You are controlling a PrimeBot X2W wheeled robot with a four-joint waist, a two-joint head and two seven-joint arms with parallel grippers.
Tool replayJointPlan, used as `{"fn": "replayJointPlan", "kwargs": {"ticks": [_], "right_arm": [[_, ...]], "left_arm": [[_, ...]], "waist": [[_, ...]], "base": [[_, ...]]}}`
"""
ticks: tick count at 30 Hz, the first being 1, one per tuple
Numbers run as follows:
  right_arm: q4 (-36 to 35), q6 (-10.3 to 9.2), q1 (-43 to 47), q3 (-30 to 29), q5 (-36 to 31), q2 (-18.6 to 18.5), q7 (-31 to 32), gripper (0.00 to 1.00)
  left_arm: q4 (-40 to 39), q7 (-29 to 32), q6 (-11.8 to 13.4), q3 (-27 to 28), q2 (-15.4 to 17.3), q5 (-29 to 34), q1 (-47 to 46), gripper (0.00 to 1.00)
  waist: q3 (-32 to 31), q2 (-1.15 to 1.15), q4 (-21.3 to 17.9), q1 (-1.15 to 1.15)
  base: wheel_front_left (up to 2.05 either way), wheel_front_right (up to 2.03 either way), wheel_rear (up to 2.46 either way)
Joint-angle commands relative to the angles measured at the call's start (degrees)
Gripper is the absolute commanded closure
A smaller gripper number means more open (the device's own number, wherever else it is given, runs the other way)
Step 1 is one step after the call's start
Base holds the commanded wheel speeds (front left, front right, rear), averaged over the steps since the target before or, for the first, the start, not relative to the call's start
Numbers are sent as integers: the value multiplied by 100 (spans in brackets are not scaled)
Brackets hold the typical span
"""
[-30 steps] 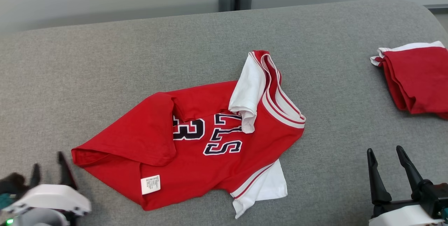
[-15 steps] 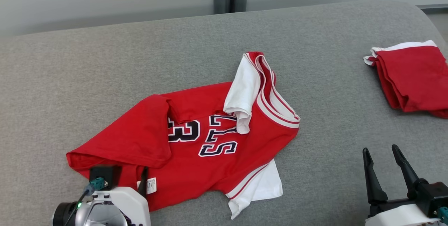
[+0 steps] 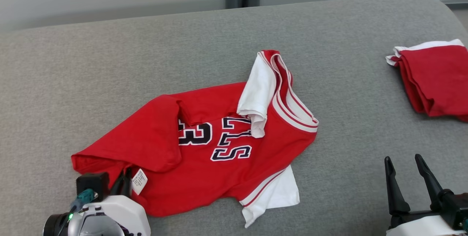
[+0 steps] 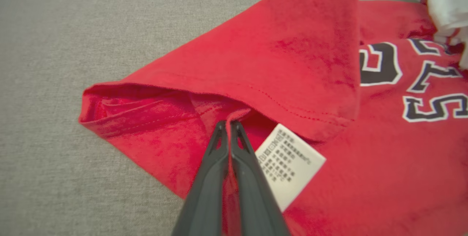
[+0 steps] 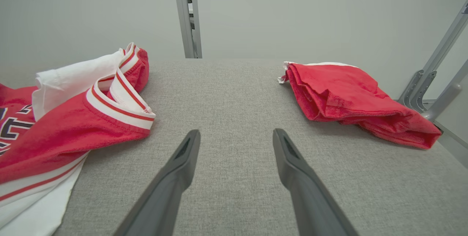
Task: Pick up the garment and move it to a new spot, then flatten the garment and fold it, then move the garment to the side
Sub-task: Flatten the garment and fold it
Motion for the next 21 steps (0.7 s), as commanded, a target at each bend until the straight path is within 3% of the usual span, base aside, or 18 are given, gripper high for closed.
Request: {"fn": "replayJointPlan", "kwargs": {"ticks": [1, 9, 14, 16, 17, 18, 19, 21], "right_arm": [[-1, -2, -17, -36, 2, -40, -24, 0], [-31, -2, 125, -126, -147, -40, -24, 0], [-59, -2, 158, -97, -271, -40, -24, 0], [-62, -2, 157, -101, -310, -40, -24, 0], [-64, -2, 157, -103, -327, -40, -24, 0], [-67, -2, 162, -96, -359, -40, -24, 0], [-70, -2, 171, -108, -369, -41, -24, 0], [-64, -2, 186, -126, -393, -40, -24, 0]], "left_arm": [[-77, -160, 98, 105, -46, -50, 142, 100], [-548, -1033, 383, 658, -511, -527, 936, 100], [-445, -1627, 162, 1211, -1202, -1113, 1425, 100], [-265, -1729, 20, 1409, -1479, -1209, 1534, 76], [-158, -1748, -53, 1488, -1621, -1210, 1576, 50], [-70, -1774, -109, 1587, -1746, -1171, 1613, 9], [3, -1781, -166, 1675, -1845, -1098, 1635, 0], [38, -1787, -275, 1957, -2044, -953, 1680, 0]], "waist": [[-6, -1, 110, 0], [-98, -1, 710, 0], [-183, -1, 1135, 0], [-212, -1, 1282, 0], [-229, -1, 1343, 0], [-244, -1, 1397, 0], [-259, -1, 1451, 0], [-282, -1, 1535, 0]], "base": [[0, 0, 0], [0, 0, 0], [0, 0, 0], [0, 0, 0], [0, 0, 0], [0, 0, 0], [0, 0, 0], [0, 0, 0]]}}
